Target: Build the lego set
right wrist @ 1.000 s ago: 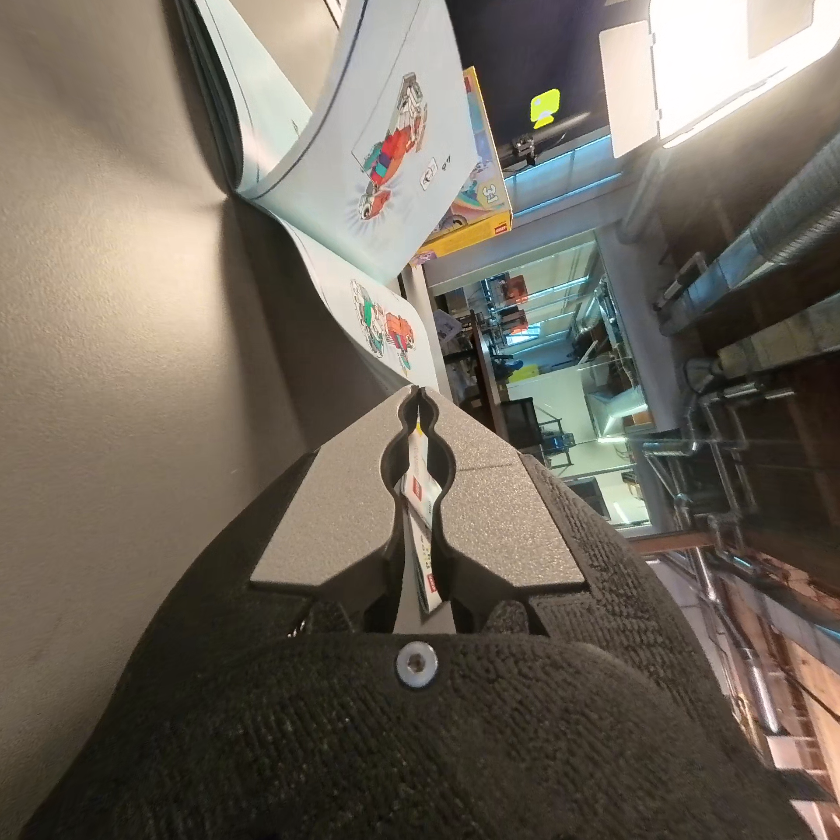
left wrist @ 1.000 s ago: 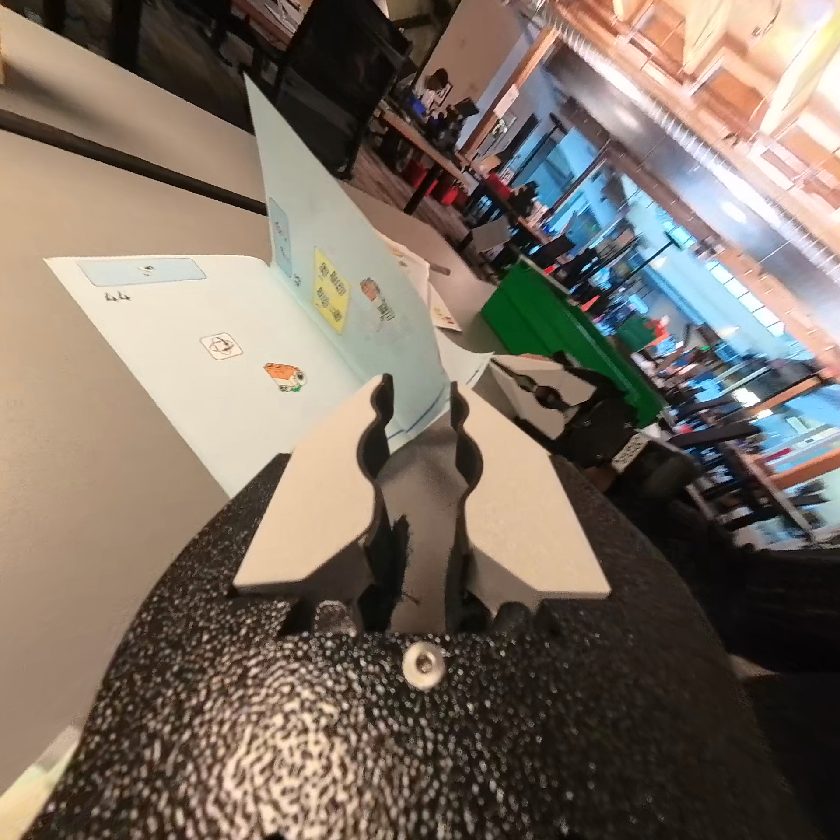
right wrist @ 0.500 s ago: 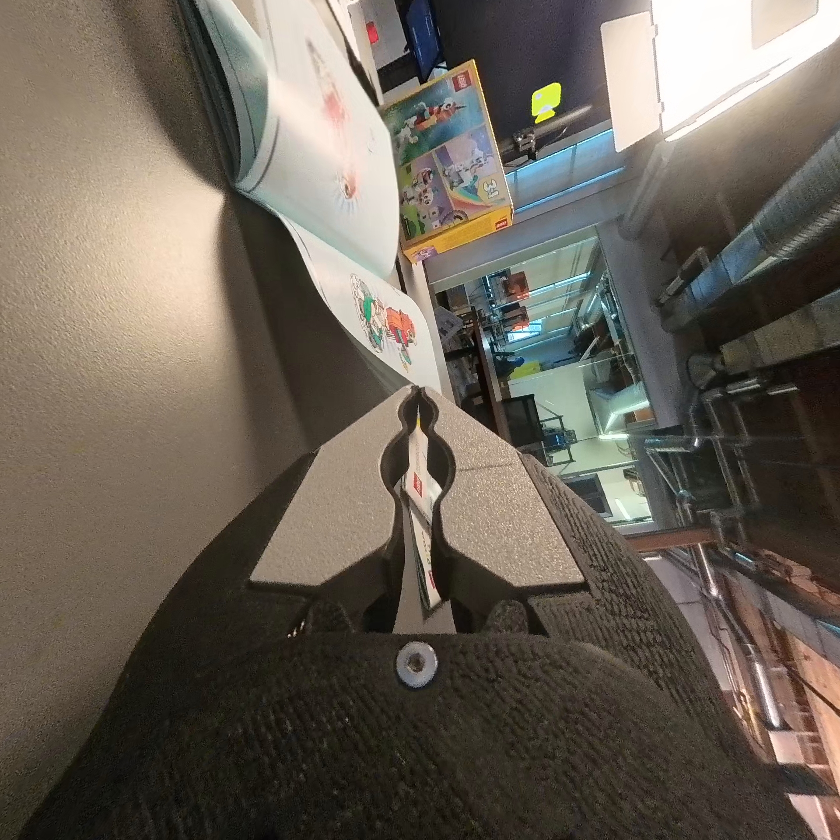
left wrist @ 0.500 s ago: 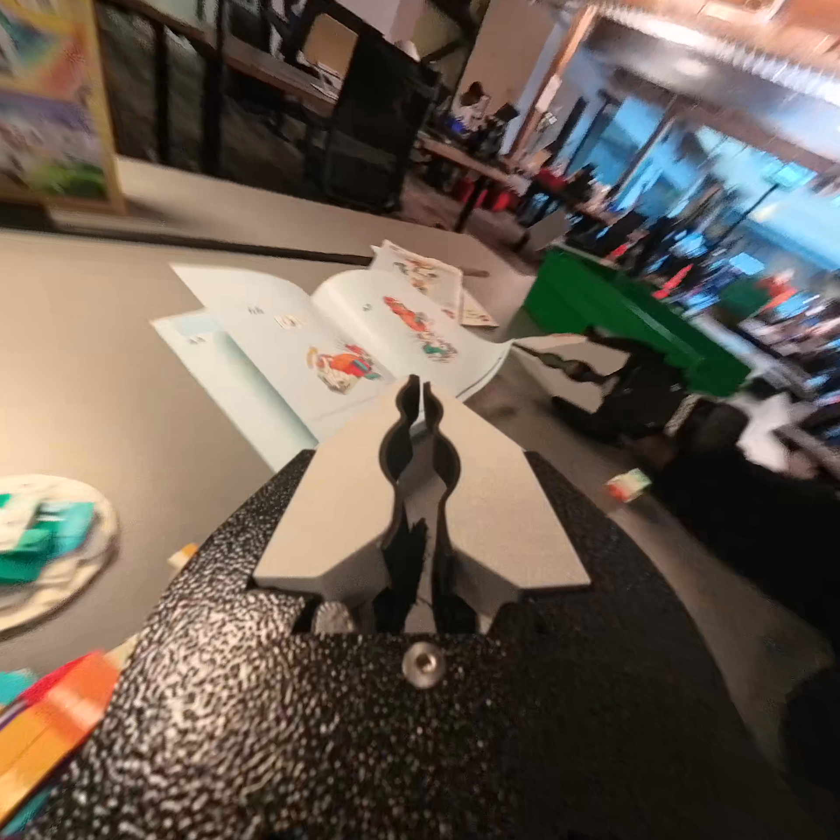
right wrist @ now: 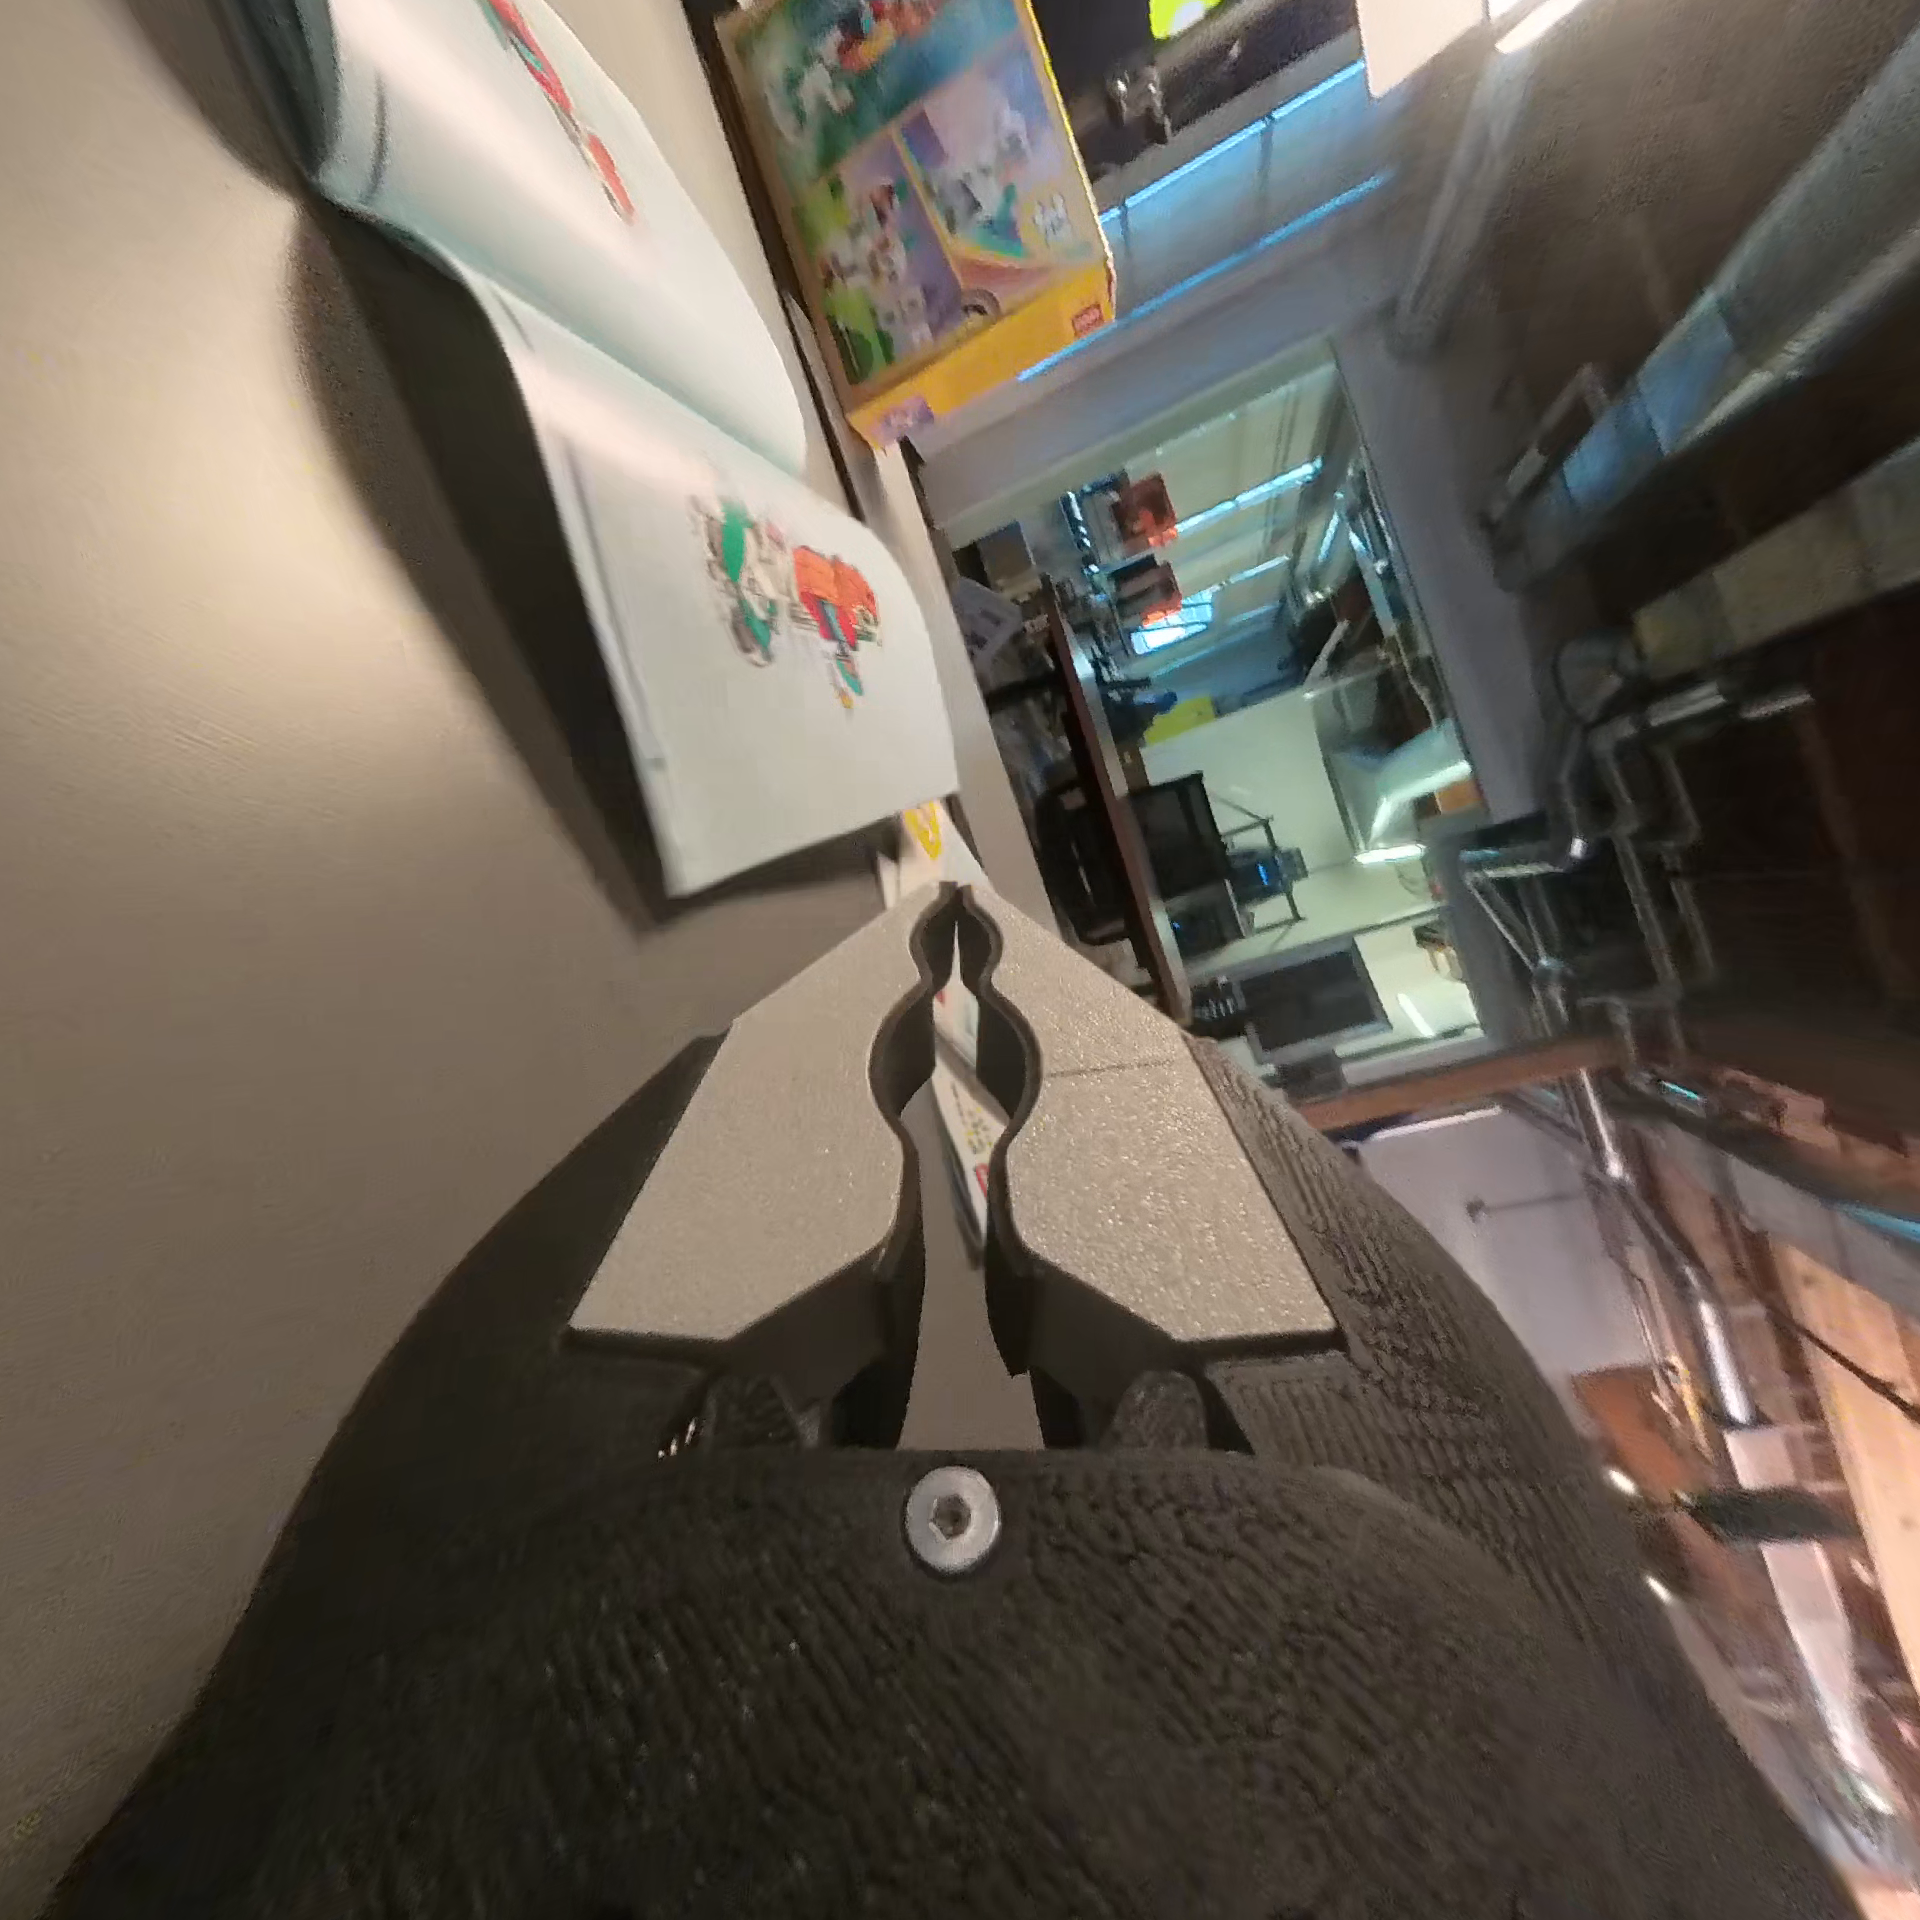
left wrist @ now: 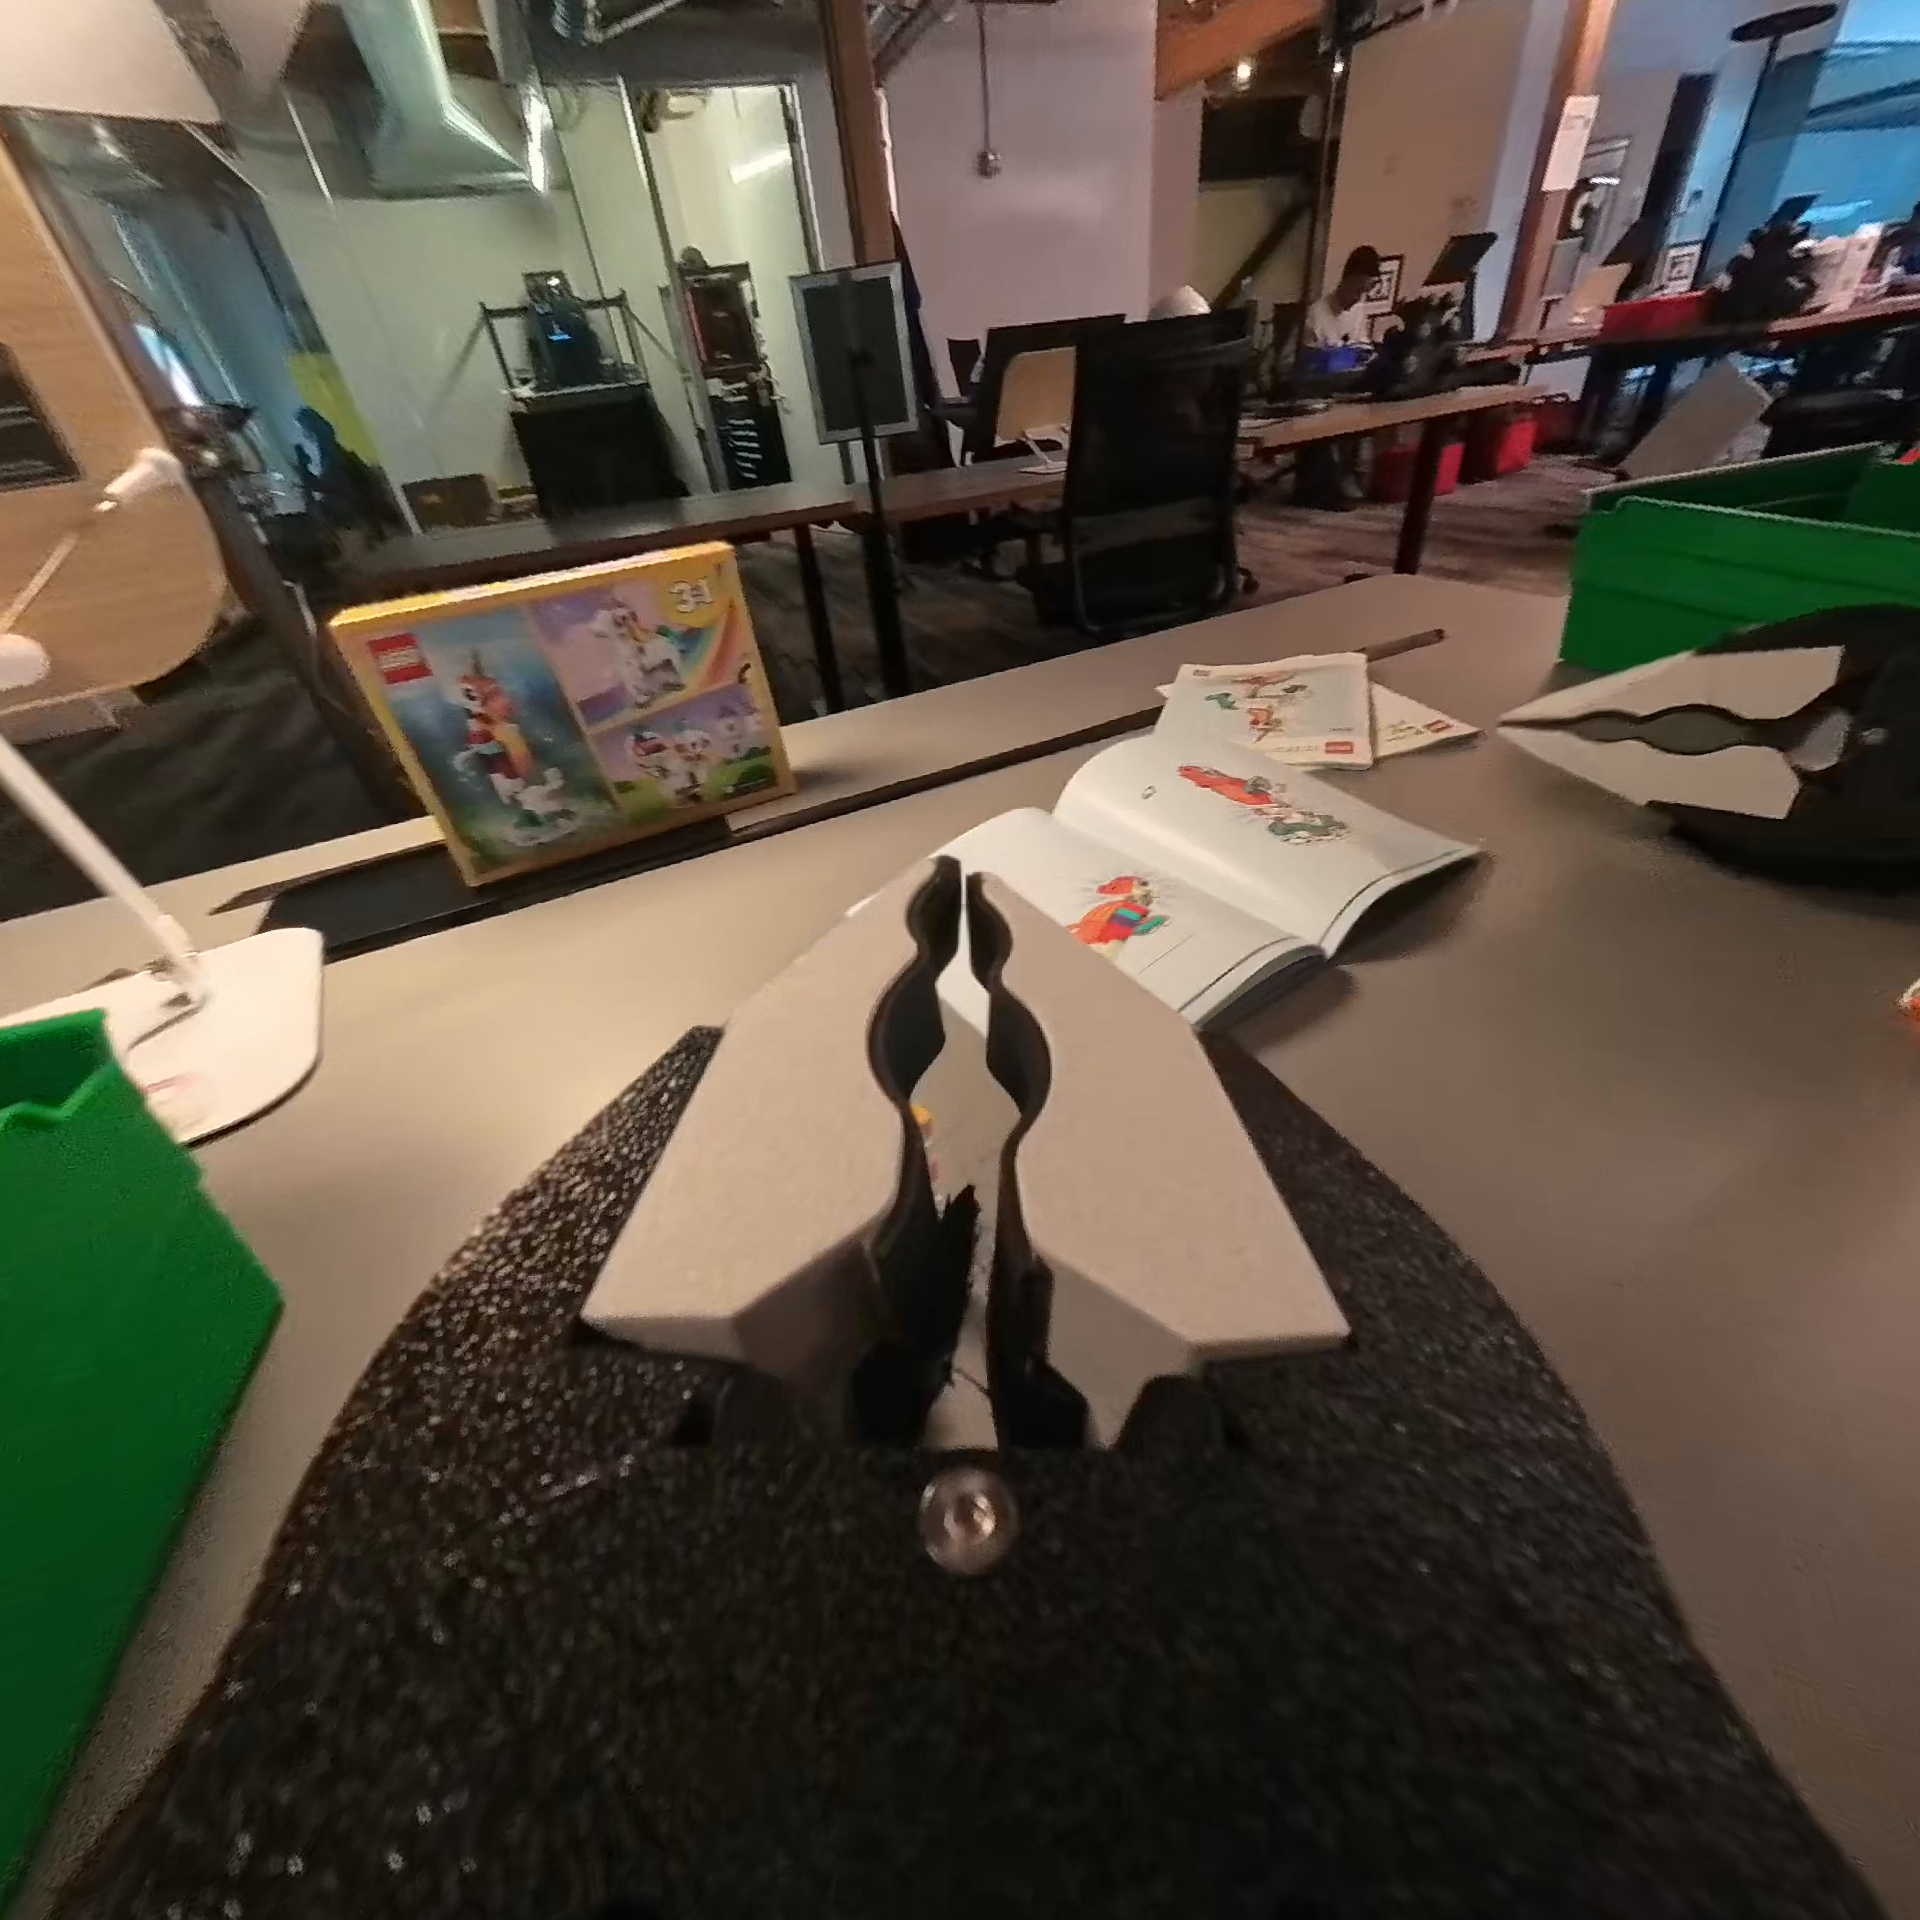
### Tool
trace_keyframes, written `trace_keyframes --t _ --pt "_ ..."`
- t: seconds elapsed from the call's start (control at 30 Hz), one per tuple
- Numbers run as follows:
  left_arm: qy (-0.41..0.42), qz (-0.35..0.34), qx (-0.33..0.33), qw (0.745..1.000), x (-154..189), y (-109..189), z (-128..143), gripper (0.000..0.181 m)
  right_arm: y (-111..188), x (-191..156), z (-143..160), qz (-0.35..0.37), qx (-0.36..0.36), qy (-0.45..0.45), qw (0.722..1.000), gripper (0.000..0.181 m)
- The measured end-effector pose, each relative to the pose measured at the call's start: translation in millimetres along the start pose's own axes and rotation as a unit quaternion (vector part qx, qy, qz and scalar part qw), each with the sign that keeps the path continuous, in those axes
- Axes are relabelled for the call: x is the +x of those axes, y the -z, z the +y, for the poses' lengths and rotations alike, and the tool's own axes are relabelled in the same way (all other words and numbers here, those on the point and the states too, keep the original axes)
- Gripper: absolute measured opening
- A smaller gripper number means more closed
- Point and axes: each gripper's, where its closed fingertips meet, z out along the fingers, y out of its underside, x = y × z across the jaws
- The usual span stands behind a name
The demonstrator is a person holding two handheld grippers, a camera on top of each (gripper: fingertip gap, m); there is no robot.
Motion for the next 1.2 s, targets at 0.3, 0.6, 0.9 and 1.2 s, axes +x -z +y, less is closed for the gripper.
trace_keyframes --t 0.3,0.6,0.9,1.2 --pt "-0.007 -0.056 0.074 0.996 -42 45 -10 0.000 36 27 15 0.089 -0.058 -0.038 0.994 0.000" --pt "-0.033 0.005 0.112 0.993 -43 50 -26 0.000 79 26 -4 0.126 -0.090 -0.045 0.987 0.000" --pt "0.012 0.198 0.118 0.973 16 29 -22 0.000 94 38 -68 0.159 -0.074 -0.144 0.974 0.000" --pt "-0.032 0.205 0.157 0.966 19 37 -15 0.000 -26 -56 -150 -0.077 -0.142 -0.431 0.888 0.000"
